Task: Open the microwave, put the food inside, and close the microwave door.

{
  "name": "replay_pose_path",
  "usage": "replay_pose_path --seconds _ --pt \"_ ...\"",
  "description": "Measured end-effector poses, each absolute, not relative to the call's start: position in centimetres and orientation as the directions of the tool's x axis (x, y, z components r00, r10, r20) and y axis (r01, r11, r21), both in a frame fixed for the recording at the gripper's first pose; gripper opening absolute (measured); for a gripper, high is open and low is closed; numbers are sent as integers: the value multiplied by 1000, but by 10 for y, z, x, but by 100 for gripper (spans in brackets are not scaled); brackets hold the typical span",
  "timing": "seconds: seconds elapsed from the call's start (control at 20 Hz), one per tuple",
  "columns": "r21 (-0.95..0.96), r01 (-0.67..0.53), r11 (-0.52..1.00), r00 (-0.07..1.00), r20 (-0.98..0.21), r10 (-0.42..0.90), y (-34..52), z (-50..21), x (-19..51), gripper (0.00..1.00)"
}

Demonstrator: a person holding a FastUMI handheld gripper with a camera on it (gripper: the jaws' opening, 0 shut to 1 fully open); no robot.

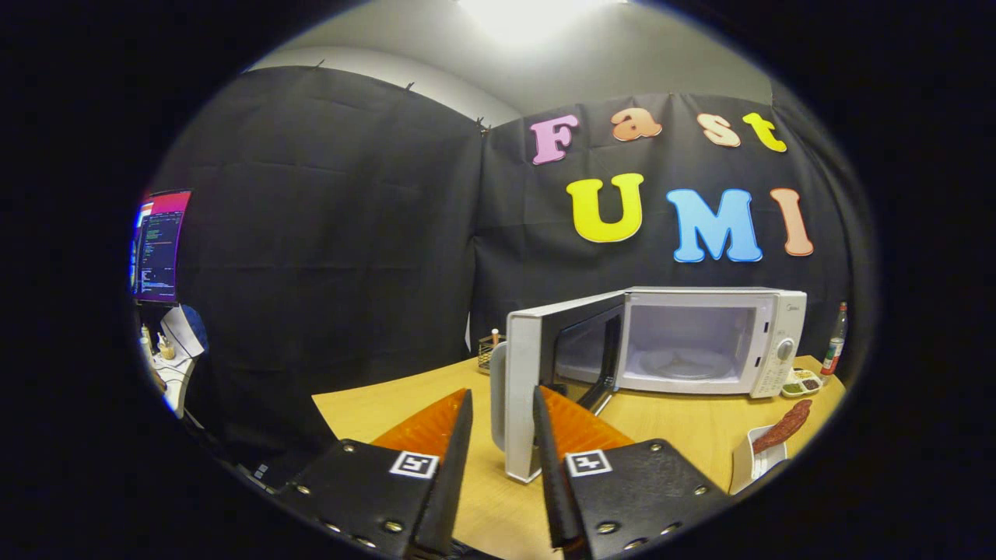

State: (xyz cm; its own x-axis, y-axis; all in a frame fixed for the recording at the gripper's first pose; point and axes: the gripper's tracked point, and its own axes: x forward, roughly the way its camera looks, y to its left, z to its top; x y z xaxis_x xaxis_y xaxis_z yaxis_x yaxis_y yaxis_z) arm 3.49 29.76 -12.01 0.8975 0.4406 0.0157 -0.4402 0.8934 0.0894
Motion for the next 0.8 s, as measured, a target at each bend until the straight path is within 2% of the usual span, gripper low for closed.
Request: replay_pose_path --seconds 0.05,0.1,0.15,0.25,0.8 --pt "80 -414 907 910 21 413 282 -122 36 61" --pt "74 -388 919 921 24 388 267 -123 37 69" --pt "67 -360 930 933 27 359 251 -125 39 83" --pt "47 -304 951 952 29 303 218 -127 42 91" --pt "124 -8 992 998 -66 16 32 -184 91 93"
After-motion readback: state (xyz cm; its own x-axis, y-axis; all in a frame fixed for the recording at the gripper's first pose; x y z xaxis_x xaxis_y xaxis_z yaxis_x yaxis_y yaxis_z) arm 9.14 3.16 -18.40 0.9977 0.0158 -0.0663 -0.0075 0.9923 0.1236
